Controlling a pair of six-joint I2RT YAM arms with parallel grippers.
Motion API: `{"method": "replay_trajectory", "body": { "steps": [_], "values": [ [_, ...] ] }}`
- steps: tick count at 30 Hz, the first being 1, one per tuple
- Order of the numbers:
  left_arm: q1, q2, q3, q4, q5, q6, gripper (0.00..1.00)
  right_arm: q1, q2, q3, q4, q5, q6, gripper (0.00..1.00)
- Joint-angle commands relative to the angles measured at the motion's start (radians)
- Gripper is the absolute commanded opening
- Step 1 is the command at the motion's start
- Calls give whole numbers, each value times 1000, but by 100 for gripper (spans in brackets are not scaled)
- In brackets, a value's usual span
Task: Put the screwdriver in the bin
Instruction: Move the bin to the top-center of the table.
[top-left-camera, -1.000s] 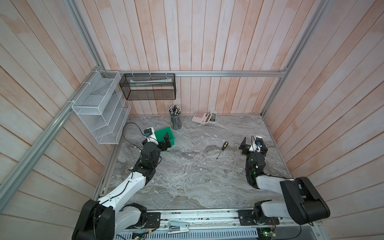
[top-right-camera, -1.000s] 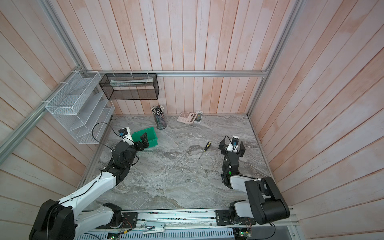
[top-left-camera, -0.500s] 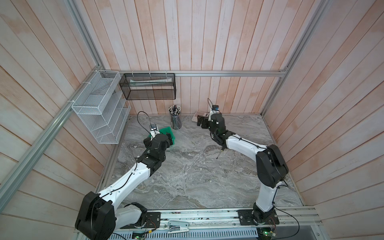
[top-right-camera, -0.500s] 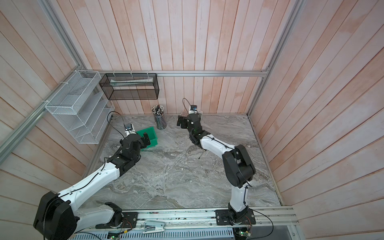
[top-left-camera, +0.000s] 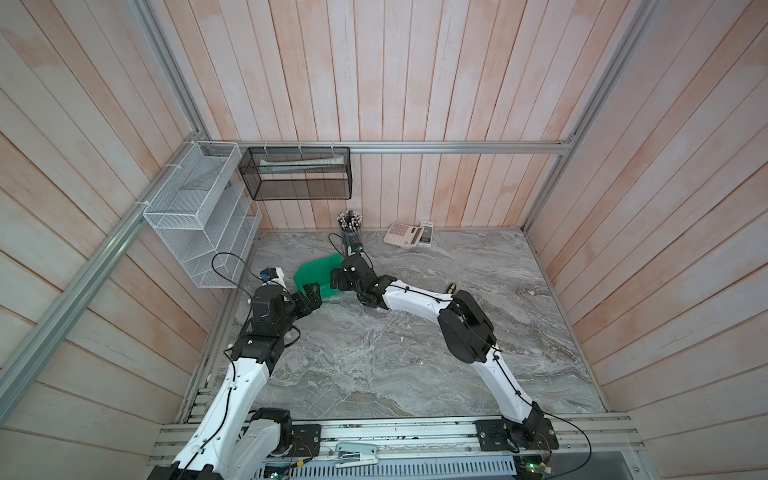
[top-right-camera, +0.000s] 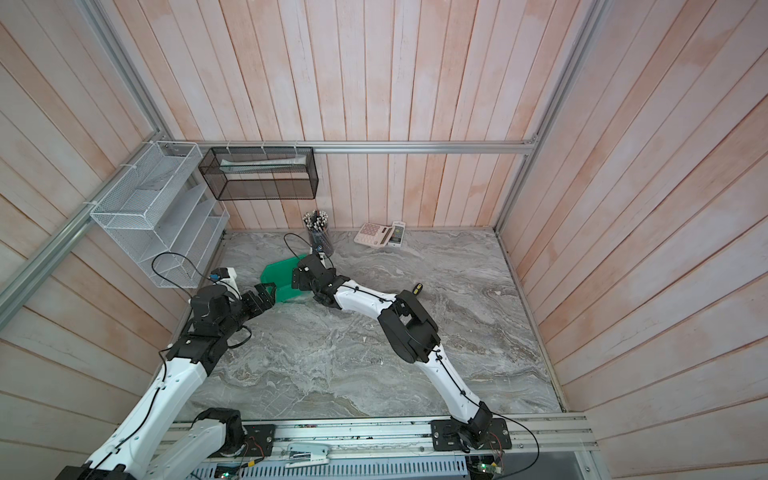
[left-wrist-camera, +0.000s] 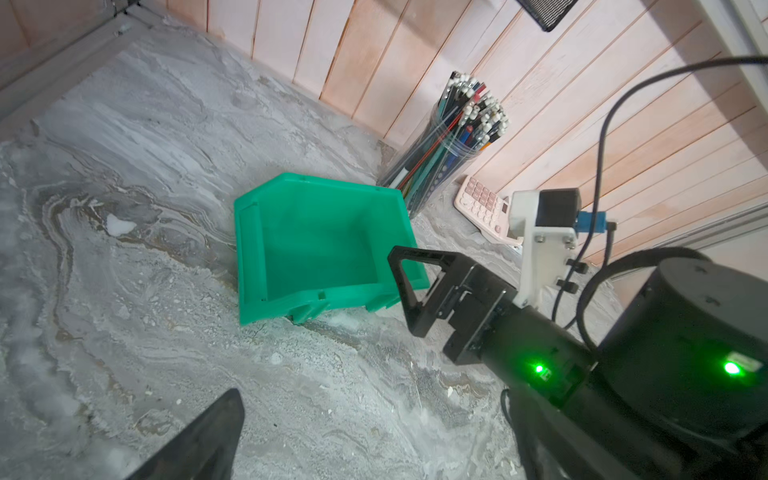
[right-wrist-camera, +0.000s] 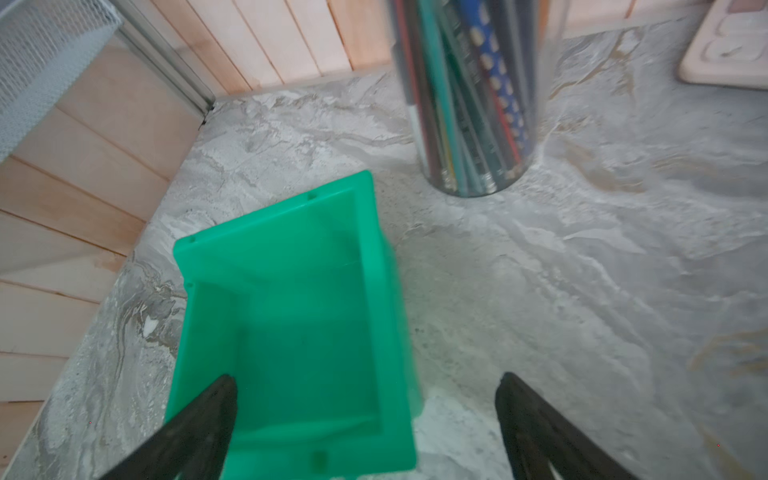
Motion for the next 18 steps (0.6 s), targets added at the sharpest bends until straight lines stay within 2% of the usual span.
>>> {"method": "replay_trajectory", "body": {
  "steps": [1,5,8,12,18],
  "values": [
    [39,-9,-2,-14,95,-19,100,10,40,74,-103,63,20,98],
    [88,-23,-35,23,129,-34,100,2,85,122,-142,63,-21,99],
    [107,-2,-41,47,165,-41,100,-22,106,146,-160,2,-73,98],
    [120,37,-35,52,214,-45,100,-52,91,120,-224,-13,-171,98],
    [120,47,-48,57,209,-41,100,-99,-138,-223,-169,53,-369,98]
  ]
}}
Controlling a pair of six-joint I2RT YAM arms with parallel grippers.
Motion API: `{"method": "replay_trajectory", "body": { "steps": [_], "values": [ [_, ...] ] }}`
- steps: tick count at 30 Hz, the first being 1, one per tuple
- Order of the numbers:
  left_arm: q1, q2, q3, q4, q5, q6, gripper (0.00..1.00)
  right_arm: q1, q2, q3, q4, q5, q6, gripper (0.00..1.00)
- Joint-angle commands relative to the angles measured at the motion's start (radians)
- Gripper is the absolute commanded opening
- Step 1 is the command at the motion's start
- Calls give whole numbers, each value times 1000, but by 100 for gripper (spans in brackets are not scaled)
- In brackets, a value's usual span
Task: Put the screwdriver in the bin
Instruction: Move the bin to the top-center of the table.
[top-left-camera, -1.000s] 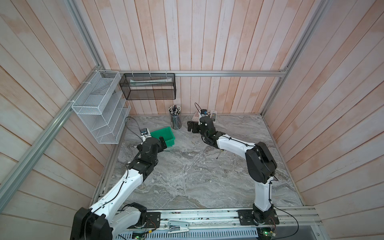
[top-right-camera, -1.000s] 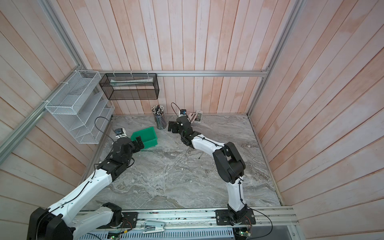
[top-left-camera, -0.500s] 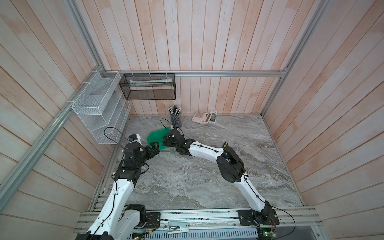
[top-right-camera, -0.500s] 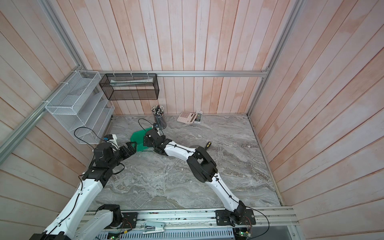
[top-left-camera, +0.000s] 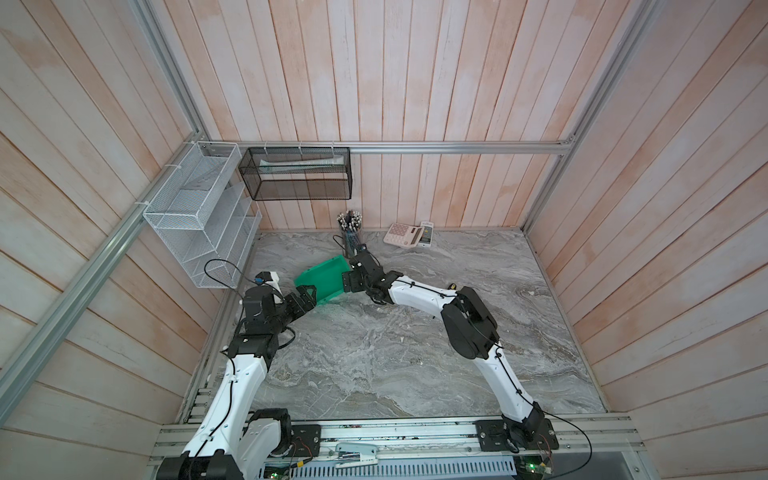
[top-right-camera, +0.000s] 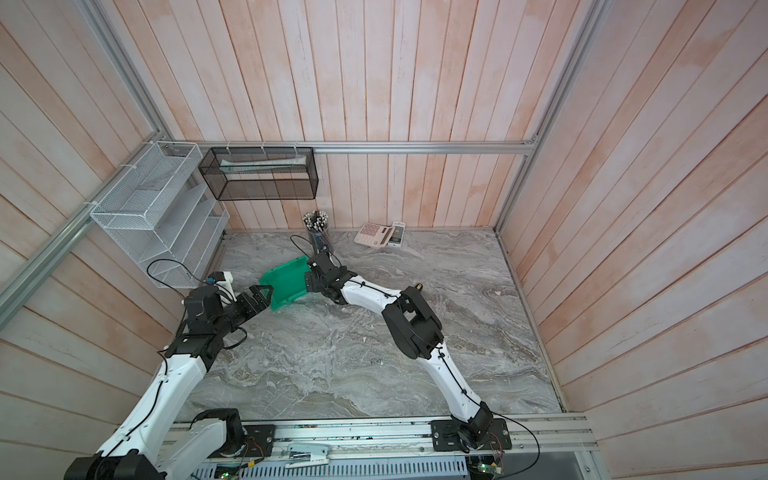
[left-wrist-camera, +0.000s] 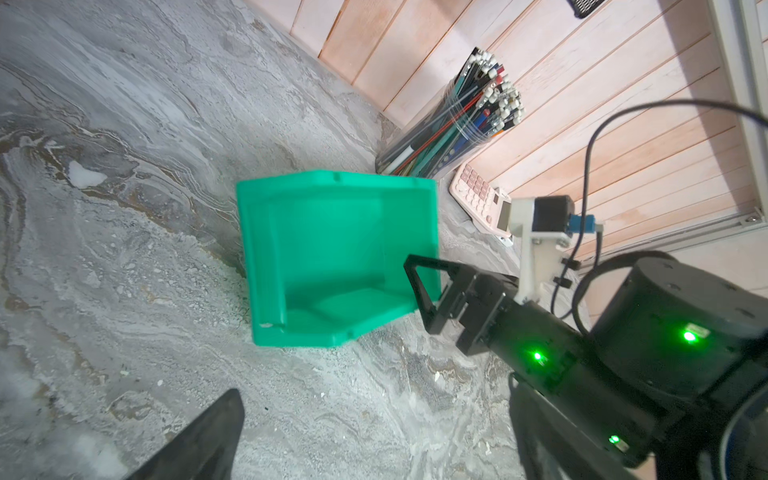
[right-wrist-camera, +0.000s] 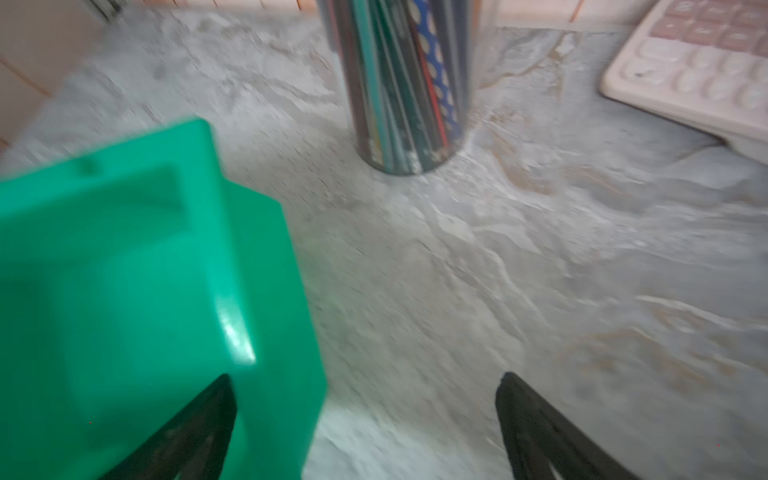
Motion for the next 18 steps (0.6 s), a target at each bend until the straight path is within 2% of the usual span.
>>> {"method": "replay_trajectory", "body": {
  "steps": [1,4,8,15,18],
  "values": [
    [4,6,-18,27,32,-2,100,-43,-116,-168,-58,65,-182,98],
    [3,10,-15,30,49,-6,100,-107,-215,-286,-53,186,-247,99],
    [-27,17,5,35,64,-9,100,-165,-330,-348,-60,226,-263,98],
    [-107,28,14,28,44,-1,100,-165,-444,-468,20,16,-143,98],
    [-113,28,9,25,38,-2,100,-155,-403,-405,12,-29,-130,98]
  ]
}}
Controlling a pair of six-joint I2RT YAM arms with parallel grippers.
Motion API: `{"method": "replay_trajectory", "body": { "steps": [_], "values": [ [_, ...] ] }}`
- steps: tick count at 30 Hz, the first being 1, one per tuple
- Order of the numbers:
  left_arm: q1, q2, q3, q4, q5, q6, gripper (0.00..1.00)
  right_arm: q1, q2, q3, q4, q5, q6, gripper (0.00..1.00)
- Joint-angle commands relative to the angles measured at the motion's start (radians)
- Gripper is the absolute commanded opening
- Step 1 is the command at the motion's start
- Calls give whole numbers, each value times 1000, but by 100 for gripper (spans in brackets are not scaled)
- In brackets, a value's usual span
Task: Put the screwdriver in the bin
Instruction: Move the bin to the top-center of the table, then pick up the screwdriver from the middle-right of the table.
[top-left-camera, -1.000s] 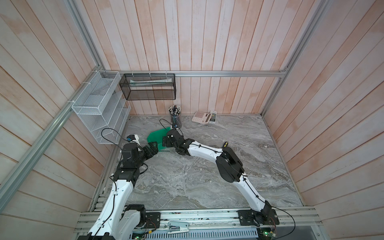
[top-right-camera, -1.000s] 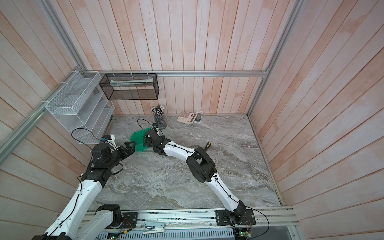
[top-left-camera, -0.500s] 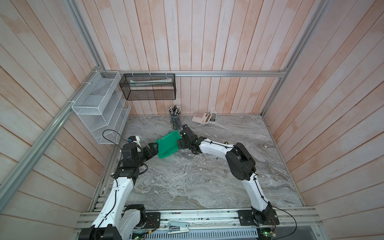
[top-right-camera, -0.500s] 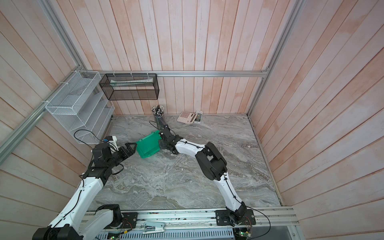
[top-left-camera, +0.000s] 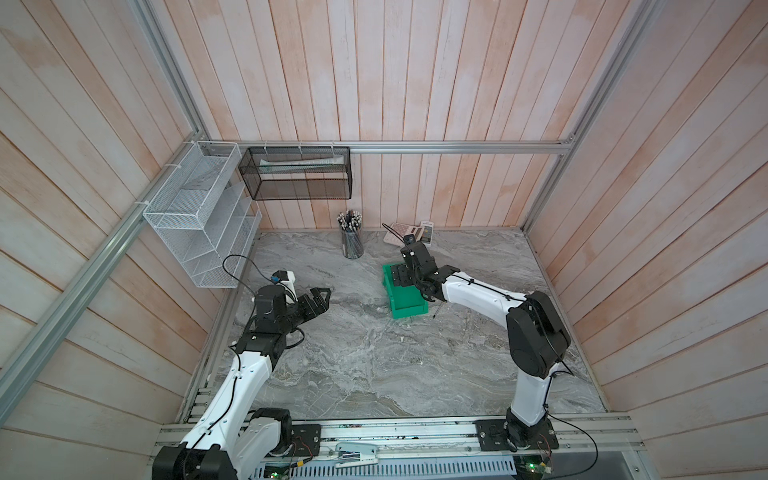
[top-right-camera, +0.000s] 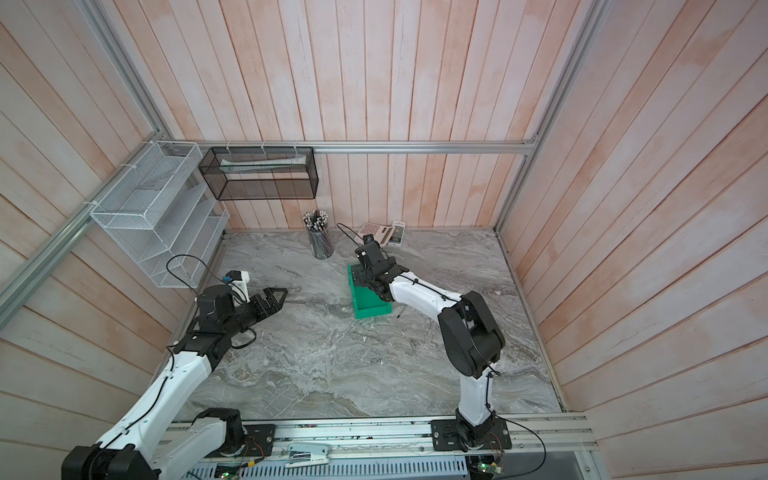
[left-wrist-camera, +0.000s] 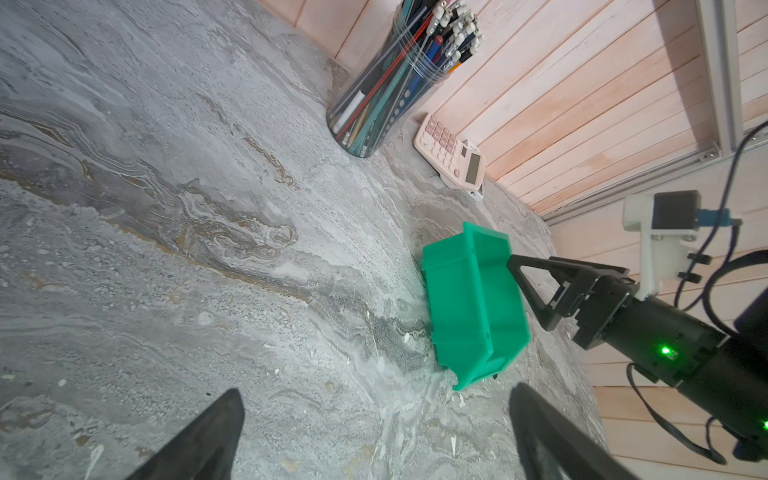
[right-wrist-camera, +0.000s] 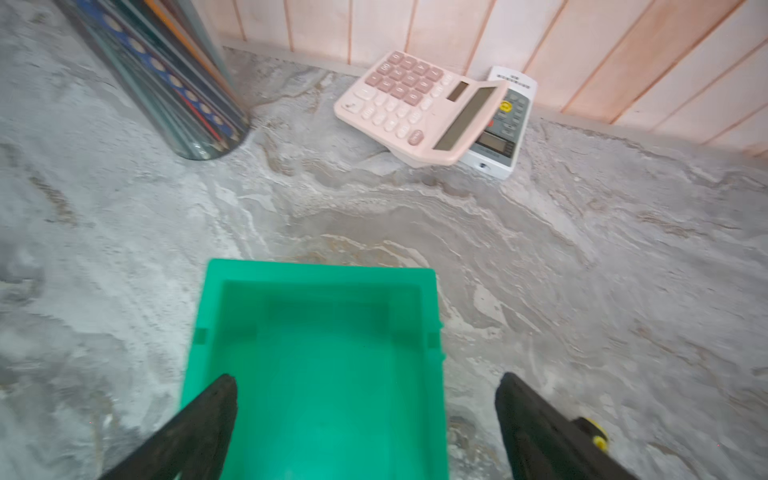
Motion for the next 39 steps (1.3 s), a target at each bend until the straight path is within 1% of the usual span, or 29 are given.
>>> {"method": "replay_trajectory", "body": {
  "steps": [1,3,4,7,10,12,14,16,18,20,21,23,25,28,30,32,33,36,37,38,39],
  "values": [
    [-6,2,11,3,-3,1,100,21,56,53,2,-82,36,98],
    [-9,-9,15,-9,-1,1,100,36,75,99,-32,-63,34,99],
    [-12,-14,17,-12,0,2,100,35,67,98,-36,-57,35,98],
    [-56,-32,25,-7,1,12,100,-6,-16,25,3,-77,43,98],
    [-157,-19,29,36,-26,16,100,-94,-120,-91,36,-103,71,99],
    [-239,17,42,78,-60,20,100,-176,-193,-225,95,-126,117,100],
    [-331,82,69,131,-93,27,100,-278,-245,-345,140,-169,172,99],
    [-414,158,123,164,-124,49,100,-322,-273,-421,159,-165,182,97],
    [-486,253,208,155,-160,67,100,-331,-275,-458,159,-142,177,97],
    [-548,353,335,88,-185,68,100,-336,-248,-470,159,-145,173,97],
    [-565,395,389,43,-181,68,100,-342,-233,-470,163,-153,177,96],
    [-578,466,502,-61,-139,76,100,-370,-190,-474,192,-218,191,94],
    [-577,502,587,-143,-120,88,100,-388,-152,-471,219,-272,202,87],
    [-574,526,685,-193,-83,148,100,-389,-99,-453,236,-282,208,82],
    [-576,547,734,-221,-135,222,100,-389,-70,-437,237,-302,214,73],
    [-573,552,723,-222,-235,269,100,-387,-55,-434,246,-313,225,66],
    [-569,547,696,-202,-250,276,100,-386,-51,-437,250,-306,227,66],
    [-527,497,518,-36,-229,256,100,-383,-36,-432,250,-283,219,65],
    [-500,490,481,-14,-215,209,100,-383,-26,-423,244,-280,211,64],
    [-470,492,486,-18,-166,170,100,-381,-16,-411,236,-272,203,61],
    [-454,493,493,-14,-123,165,100,-377,-6,-401,227,-265,197,58]
  ]
}}
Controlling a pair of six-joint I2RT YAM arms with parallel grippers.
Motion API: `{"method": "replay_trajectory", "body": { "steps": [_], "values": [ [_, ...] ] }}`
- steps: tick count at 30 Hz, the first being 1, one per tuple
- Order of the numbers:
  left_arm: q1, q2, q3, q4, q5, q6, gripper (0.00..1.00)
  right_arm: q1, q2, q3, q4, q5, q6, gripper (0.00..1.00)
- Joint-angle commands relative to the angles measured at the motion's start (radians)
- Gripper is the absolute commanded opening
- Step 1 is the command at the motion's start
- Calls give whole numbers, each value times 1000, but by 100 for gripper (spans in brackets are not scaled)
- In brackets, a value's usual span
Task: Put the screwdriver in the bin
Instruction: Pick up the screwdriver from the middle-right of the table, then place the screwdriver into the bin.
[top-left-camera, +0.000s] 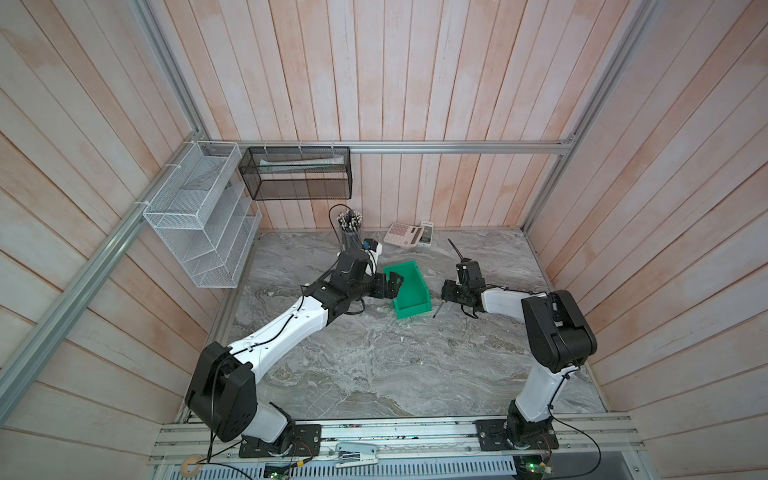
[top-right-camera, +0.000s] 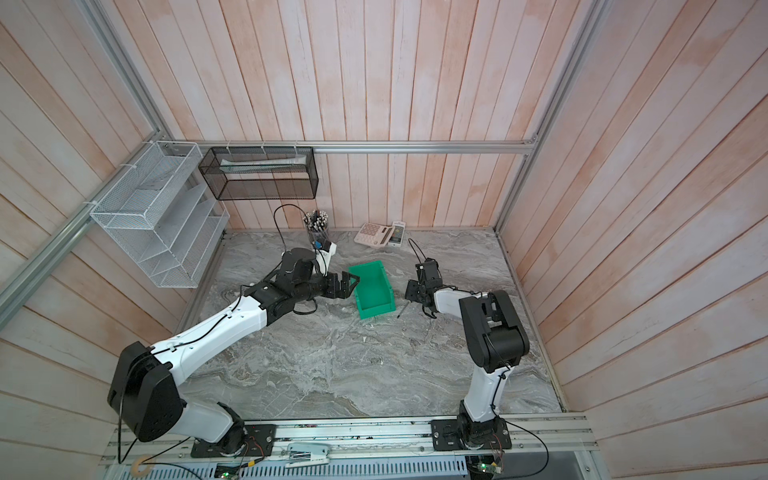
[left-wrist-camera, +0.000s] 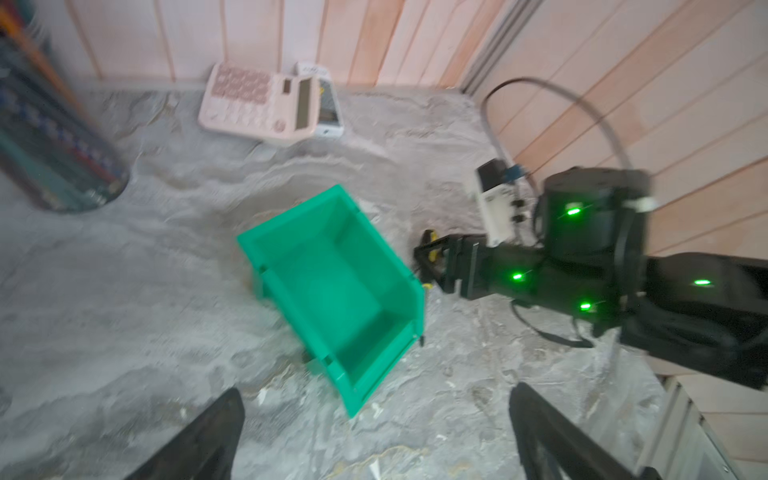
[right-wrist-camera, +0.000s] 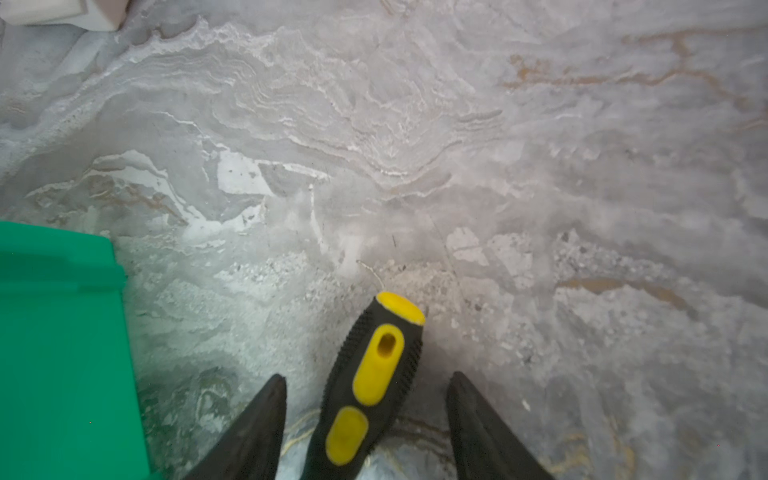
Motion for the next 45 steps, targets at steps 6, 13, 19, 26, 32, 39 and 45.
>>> {"method": "replay_trajectory", "body": {
  "steps": [6,13,19,26,32,39,45],
  "values": [
    [79,17,-33,79,110,-77,100,25,93,95,-56,59,-53,31],
    [79,49,-18,66,171,-94,100,23,29,128,-86,98,-85,17],
    [76,33,-24,81,198,-87,100,21,-98,131,-57,31,-34,15],
    [75,4,-16,95,215,-57,100,19,-235,187,-34,-103,68,15],
    [76,-27,113,-61,135,-1,100,20,-290,221,34,-246,193,15],
    [79,-156,-30,25,208,40,100,105,-247,179,160,-270,348,15],
    [92,-139,-99,95,231,14,100,218,-177,138,237,-179,417,15]
  ]
}}
